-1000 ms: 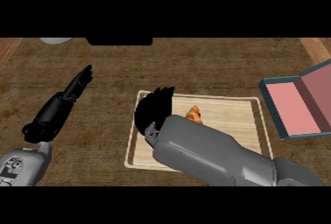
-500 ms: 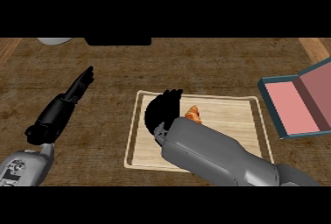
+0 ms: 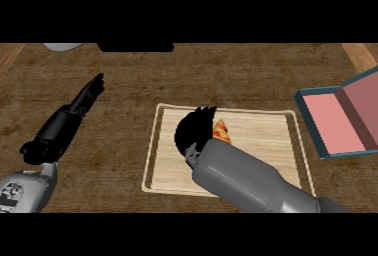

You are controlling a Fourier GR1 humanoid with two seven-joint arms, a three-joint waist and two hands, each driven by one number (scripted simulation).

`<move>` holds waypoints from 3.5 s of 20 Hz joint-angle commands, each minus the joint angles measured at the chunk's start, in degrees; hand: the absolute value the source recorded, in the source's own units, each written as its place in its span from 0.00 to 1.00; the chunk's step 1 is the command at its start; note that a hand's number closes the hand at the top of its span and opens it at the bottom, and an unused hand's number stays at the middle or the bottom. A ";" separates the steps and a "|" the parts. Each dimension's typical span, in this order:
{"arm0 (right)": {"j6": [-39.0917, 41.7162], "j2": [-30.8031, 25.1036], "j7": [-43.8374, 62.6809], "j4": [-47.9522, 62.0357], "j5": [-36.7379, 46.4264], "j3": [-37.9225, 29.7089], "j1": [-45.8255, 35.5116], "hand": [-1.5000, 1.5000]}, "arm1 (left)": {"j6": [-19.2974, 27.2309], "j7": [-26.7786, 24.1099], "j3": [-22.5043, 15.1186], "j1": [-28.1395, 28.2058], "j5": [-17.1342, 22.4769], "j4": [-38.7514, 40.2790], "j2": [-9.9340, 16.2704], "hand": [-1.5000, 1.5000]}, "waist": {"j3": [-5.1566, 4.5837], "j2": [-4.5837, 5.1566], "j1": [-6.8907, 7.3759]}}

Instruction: Pick the croissant from the tray and place it in the cardboard box

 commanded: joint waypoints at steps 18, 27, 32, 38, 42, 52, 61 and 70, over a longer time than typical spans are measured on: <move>0.41 -1.43 -11.70 0.26 20.51 -2.45 6.69 1.00 | -4.31 -1.88 4.42 -3.64 -2.37 4.97 -1.96 0.50 | 0.01 0.34 0.39; -21.94 -7.44 -17.28 2.47 13.56 -30.05 2.20 1.00 | -2.45 -0.08 2.36 -1.16 -3.49 -0.65 -4.14 0.50 | 0.45 1.54 0.58; -38.05 -9.65 -27.91 13.39 18.00 -32.16 0.17 1.00 | -4.06 -0.69 2.53 -1.54 -3.63 -0.48 -3.03 0.50 | 0.15 1.61 3.11; -39.96 -8.69 -28.64 19.38 24.32 -31.02 -9.64 1.00 | -4.00 1.02 2.87 -1.31 -3.87 -0.97 -4.03 0.50 | 0.02 0.48 1.55; -40.34 -9.86 -23.19 21.33 24.80 -35.59 -17.77 1.00 | -3.73 -3.64 2.67 -0.45 -5.50 3.36 -4.91 0.50 | -0.03 0.60 1.36; -50.47 -18.69 -7.30 15.19 29.21 -43.21 -15.37 1.00 | -4.34 -2.27 4.89 0.81 -4.65 1.71 -3.93 0.50 | 0.00 0.15 -0.04; -49.35 -28.32 -13.33 18.24 28.93 -49.28 -9.54 1.00 | -4.84 -0.02 4.18 -0.99 -5.63 0.46 -5.40 0.50 | 0.02 0.46 0.72; -28.27 -35.68 -22.21 19.47 14.41 -57.65 -2.57 1.00 | -5.79 -1.05 6.01 -0.73 -4.77 1.85 -5.01 0.50 | 0.04 0.34 0.04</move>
